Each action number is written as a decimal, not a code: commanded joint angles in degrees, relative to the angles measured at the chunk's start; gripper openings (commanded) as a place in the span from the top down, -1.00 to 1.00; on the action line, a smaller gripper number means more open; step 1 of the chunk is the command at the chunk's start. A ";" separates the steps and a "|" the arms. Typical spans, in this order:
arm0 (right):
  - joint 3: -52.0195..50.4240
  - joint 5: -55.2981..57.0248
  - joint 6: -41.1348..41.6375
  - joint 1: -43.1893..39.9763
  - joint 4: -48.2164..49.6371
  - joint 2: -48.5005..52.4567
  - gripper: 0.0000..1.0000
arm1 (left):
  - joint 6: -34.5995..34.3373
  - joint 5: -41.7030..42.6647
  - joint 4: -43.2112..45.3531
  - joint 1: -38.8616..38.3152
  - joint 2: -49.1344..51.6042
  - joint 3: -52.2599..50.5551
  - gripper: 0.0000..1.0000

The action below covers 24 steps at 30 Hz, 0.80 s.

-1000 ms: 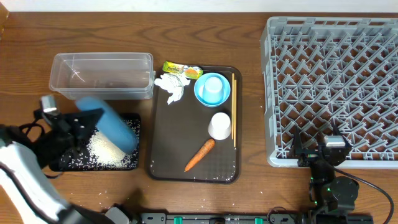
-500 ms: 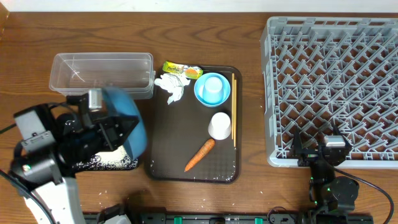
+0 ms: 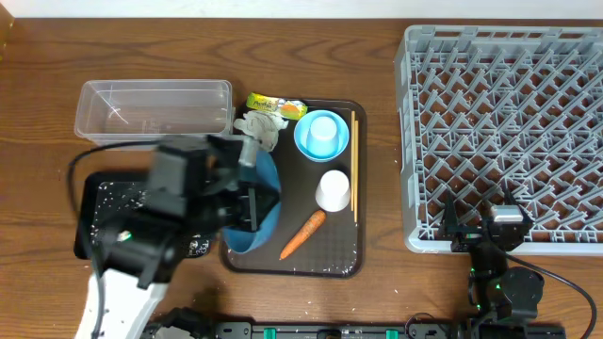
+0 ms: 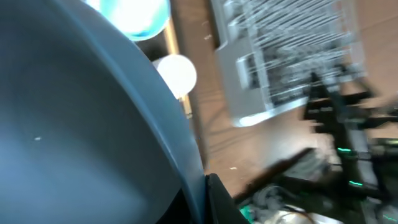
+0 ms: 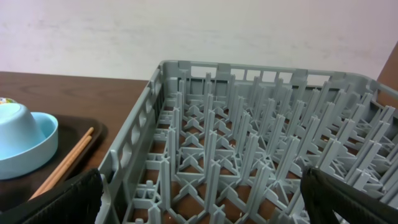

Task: Sort waste into correct bins and load items into the dishwasher rack
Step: 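Carry the teal plate back and set it on the middle tray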

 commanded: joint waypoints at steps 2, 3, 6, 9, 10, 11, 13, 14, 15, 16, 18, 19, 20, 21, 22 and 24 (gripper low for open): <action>-0.09 -0.02 -0.85 0.85 -0.24 -0.20 -0.97 | -3.37 -14.36 2.82 -6.45 5.46 0.24 0.88; -0.09 -0.02 -0.87 0.85 -0.24 -0.20 -0.98 | -3.34 -14.84 3.87 -7.45 7.06 0.24 0.88; -0.09 -0.02 -0.87 0.85 -0.24 -0.20 -0.98 | -3.21 -15.61 6.91 -9.27 11.65 0.24 0.87; -0.09 -0.02 -0.87 0.85 -0.26 -0.20 -0.99 | -3.26 -15.58 9.49 -9.77 15.74 0.24 0.88; -0.09 -0.02 -0.85 0.85 -0.24 -0.20 -0.99 | -3.26 -15.61 10.08 -9.77 17.11 0.24 0.88; -0.09 -0.02 -0.85 0.85 -0.24 -0.20 -0.99 | -3.28 -15.61 10.56 -9.75 18.29 0.24 0.88; -0.09 -0.02 -0.85 0.85 -0.24 -0.20 -0.98 | -3.41 -15.58 11.26 -9.75 20.85 0.24 0.88; -0.09 -0.02 -0.85 0.85 -0.24 -0.20 -0.99 | -3.41 -15.58 11.47 -9.77 22.10 0.24 0.88; -0.09 -0.02 -0.87 0.85 -0.24 -0.20 -0.98 | -3.43 -15.58 11.50 -9.77 23.08 0.24 0.88; -0.09 -0.02 -0.87 0.85 -0.24 -0.20 -0.98 | -3.41 -15.61 11.50 -9.77 24.11 0.24 0.88; -0.09 -0.02 -0.87 0.85 -0.24 -0.20 -0.99 | -3.41 -15.58 11.58 -9.77 26.38 0.24 0.88; -0.09 -0.02 -0.87 0.85 -0.24 -0.20 -0.99 | -3.41 -15.58 11.58 -9.77 27.45 0.24 0.88; -0.09 0.00 -0.87 0.85 -0.24 -0.20 -0.99 | -3.41 -15.58 11.58 -9.77 28.39 0.24 0.88; -0.09 -0.02 -0.87 0.85 -0.24 -0.20 -0.99 | -3.41 -15.58 11.58 -9.77 29.33 0.24 0.88; -0.09 -0.02 -0.87 0.85 -0.24 -0.20 -0.98 | -3.43 -15.58 11.58 -9.77 30.25 0.24 0.88; -0.09 -0.02 -0.85 0.85 -0.24 -0.20 -0.98 | -3.56 -15.52 11.54 -9.77 31.63 0.24 0.88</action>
